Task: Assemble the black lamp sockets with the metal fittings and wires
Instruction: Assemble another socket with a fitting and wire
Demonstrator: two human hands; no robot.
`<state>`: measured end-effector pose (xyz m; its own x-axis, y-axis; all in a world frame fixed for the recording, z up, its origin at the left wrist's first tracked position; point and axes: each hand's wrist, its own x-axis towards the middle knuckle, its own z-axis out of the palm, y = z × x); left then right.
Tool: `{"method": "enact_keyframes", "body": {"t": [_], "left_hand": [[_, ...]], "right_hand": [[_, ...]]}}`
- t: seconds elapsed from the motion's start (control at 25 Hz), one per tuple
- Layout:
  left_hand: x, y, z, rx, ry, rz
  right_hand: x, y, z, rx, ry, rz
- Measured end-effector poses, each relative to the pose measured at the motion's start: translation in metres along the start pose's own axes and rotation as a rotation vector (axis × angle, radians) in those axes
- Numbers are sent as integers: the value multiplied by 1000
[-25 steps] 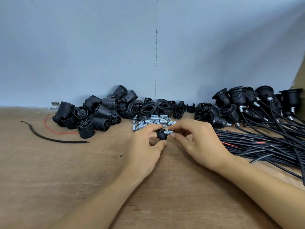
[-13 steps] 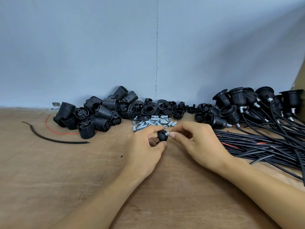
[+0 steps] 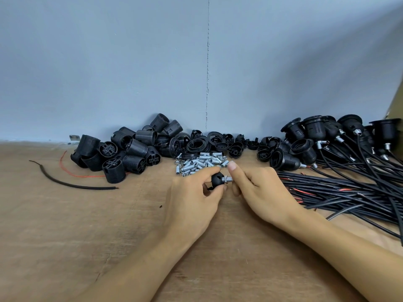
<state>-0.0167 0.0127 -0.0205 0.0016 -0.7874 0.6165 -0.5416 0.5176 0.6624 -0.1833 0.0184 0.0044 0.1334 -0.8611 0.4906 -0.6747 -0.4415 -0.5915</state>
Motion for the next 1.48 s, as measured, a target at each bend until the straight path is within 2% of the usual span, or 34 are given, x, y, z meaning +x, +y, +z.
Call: {"method": "enact_keyframes", "body": {"t": [0.16, 0.28, 0.44, 0.64, 0.84, 1.32, 1.48], "left_hand": [[3, -3, 1, 26, 24, -64], [2, -3, 1, 20, 22, -54], [2, -3, 1, 23, 19, -61], [1, -3, 2, 15, 22, -49], [2, -4, 1, 10, -1, -76], [2, -3, 0, -8, 2, -102], [3, -4, 1, -7, -5, -101]], "right_hand": [[0, 2, -2, 51, -5, 18], [-1, 1, 0, 18, -27, -9], [1, 2, -2, 36, -25, 61], [1, 1, -1, 33, -63, 65], [1, -1, -5, 238, -99, 106], [1, -1, -6, 205, -152, 160], [1, 2, -7, 233, -145, 95]]}}
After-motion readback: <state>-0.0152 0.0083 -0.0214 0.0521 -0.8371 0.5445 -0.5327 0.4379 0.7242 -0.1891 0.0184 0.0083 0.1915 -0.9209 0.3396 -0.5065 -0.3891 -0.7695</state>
